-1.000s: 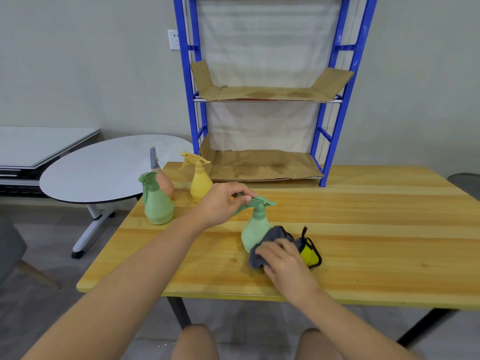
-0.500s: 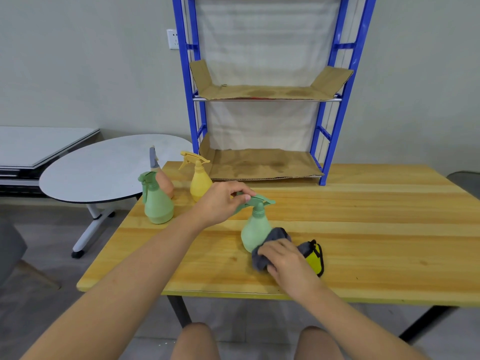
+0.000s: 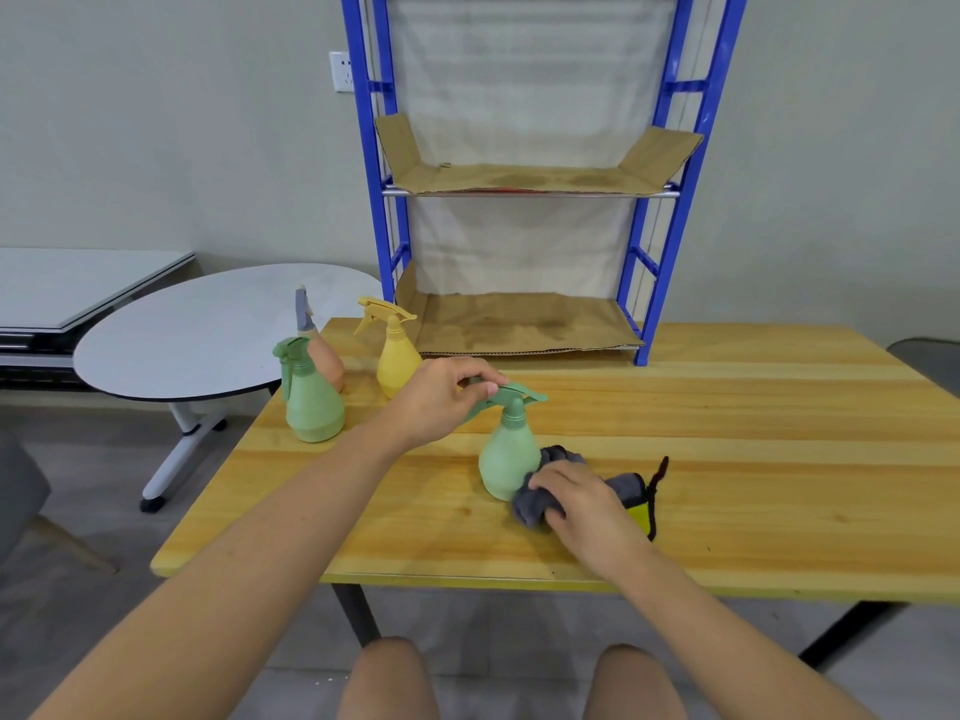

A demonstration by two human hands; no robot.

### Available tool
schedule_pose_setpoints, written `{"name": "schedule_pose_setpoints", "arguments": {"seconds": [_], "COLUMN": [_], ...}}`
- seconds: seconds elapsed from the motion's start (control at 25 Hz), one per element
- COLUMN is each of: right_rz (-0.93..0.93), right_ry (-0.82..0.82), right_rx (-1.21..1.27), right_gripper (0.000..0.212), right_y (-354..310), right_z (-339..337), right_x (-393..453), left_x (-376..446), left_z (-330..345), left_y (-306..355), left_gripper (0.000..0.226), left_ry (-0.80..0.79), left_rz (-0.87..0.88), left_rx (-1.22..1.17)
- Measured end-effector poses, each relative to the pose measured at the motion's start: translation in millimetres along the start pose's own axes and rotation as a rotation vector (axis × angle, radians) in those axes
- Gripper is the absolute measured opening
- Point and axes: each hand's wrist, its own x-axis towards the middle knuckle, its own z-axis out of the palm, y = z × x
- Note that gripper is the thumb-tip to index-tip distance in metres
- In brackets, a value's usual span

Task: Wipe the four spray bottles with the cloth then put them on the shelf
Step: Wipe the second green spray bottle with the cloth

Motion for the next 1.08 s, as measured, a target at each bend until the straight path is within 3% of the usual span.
{"name": "schedule_pose_setpoints", "arguments": {"seconds": [0.16, 0.24, 0.4, 0.6, 0.68, 0.84, 0.92, 1.08], "right_rz": [-0.020, -0.054, -0.182, -0.109, -0.130, -0.189, -0.114, 0.215], "right_ry": [0.315, 0.304, 0.098, 0.378, 0.326, 0.033, 0.026, -0.013], "right_rx": [0.068, 0.012, -0.219, -0.074, -0.191, -0.376, -0.375, -0.355], "right_gripper": [0.038, 0.037, 0.043, 0.036, 0.035, 0.041, 0.045, 0.052], "right_y": [-19.5, -28.3, -29.8, -48.0, -53.4, -34.4, -27.9, -28.8], "right_z": [-7.4, 1.3, 25.3, -4.9, 2.7, 37.6, 34.0, 18.2], "right_x": [29.1, 28.2, -3.3, 40.3, 44.7, 4.5, -5.9, -7.2], "left_x": [-2.0, -2.0, -2.7, -5.4, -6.3, -6.4, -5.0, -6.3], "left_z": [-0.1, 0.3, -1.2, 2.1, 2.7, 2.0, 2.7, 2.8], "left_y": [2.1, 1.9, 4.9, 4.1, 2.5, 10.1, 11.7, 12.6], "left_gripper": [0.018, 0.017, 0.018, 0.016, 0.016, 0.017, 0.016, 0.015], "left_ry": [0.008, 0.010, 0.016, 0.014, 0.017, 0.012, 0.010, 0.008], "left_rz": [-0.011, -0.023, -0.030, -0.028, -0.035, -0.042, -0.019, -0.023], "left_rx": [0.001, -0.010, 0.006, 0.006, -0.004, 0.014, 0.051, 0.068]}}
